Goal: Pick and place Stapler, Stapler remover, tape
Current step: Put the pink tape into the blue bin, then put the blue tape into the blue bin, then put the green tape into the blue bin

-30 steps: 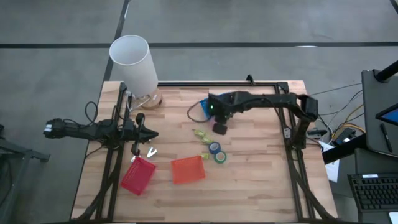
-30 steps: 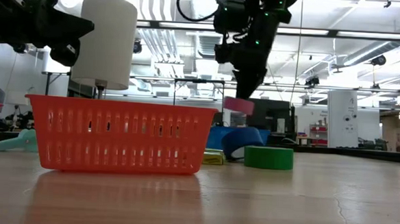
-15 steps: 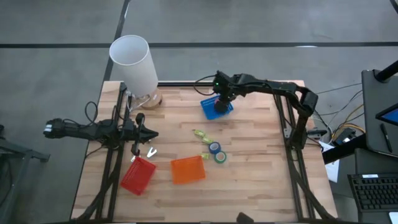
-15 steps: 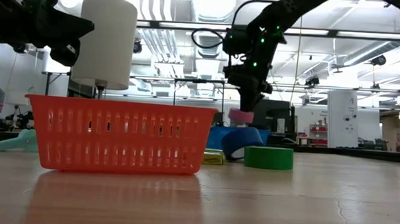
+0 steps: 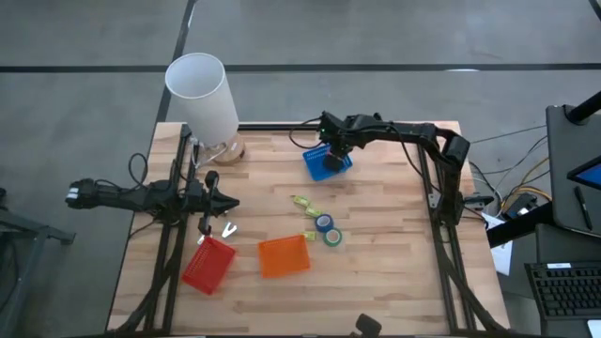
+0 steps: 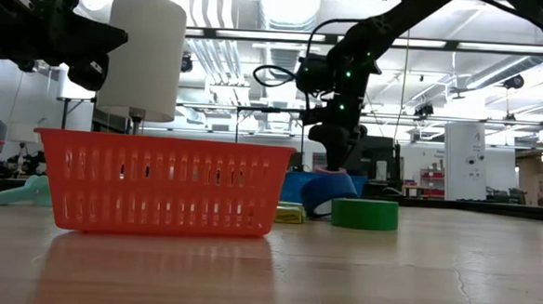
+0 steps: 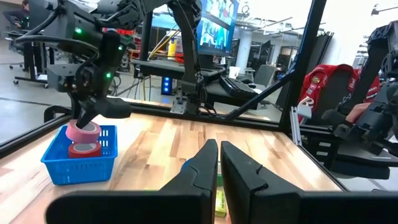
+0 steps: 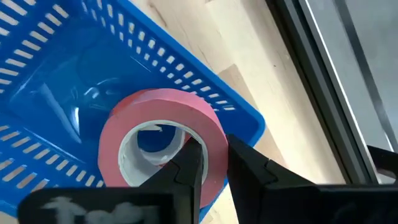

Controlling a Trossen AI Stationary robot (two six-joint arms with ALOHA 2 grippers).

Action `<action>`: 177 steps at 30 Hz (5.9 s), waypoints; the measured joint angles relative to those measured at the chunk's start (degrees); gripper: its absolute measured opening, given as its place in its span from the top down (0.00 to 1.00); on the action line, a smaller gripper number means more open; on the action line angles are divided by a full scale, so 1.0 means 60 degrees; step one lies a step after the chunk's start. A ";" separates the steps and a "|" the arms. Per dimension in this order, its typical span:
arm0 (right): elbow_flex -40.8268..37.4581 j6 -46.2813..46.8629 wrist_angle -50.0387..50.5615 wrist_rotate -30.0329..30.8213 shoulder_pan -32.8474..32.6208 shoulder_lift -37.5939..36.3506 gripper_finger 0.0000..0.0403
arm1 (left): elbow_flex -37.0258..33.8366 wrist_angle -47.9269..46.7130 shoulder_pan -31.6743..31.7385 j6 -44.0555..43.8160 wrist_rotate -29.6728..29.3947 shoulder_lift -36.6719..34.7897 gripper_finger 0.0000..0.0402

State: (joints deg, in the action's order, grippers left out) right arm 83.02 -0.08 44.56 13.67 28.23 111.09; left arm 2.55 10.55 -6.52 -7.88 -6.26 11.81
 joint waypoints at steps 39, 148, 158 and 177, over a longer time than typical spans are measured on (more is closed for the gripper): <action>0.0000 -0.0545 0.0770 -0.5789 -0.2722 -0.1862 0.62 | 0.0000 -0.0048 0.0000 0.0000 -0.0001 0.0004 0.94; -0.0769 0.1771 -0.2259 -0.2244 -0.1450 -0.0299 0.68 | 0.0000 -0.0062 0.0003 -0.0003 0.0000 0.0197 0.94; -0.0769 0.1823 -0.2207 -0.2078 -0.1450 -0.0389 0.58 | 0.0000 -0.0062 0.0000 -0.0003 0.0000 0.0197 0.94; -0.0765 0.3216 -0.1452 -0.0998 -0.1337 -0.0503 0.79 | -0.0003 -0.0055 0.0004 -0.0003 0.0000 0.0197 0.94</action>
State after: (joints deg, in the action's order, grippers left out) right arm 78.43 19.22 35.85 7.68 20.21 108.07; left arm 2.53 10.22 -6.50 -7.90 -6.26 12.99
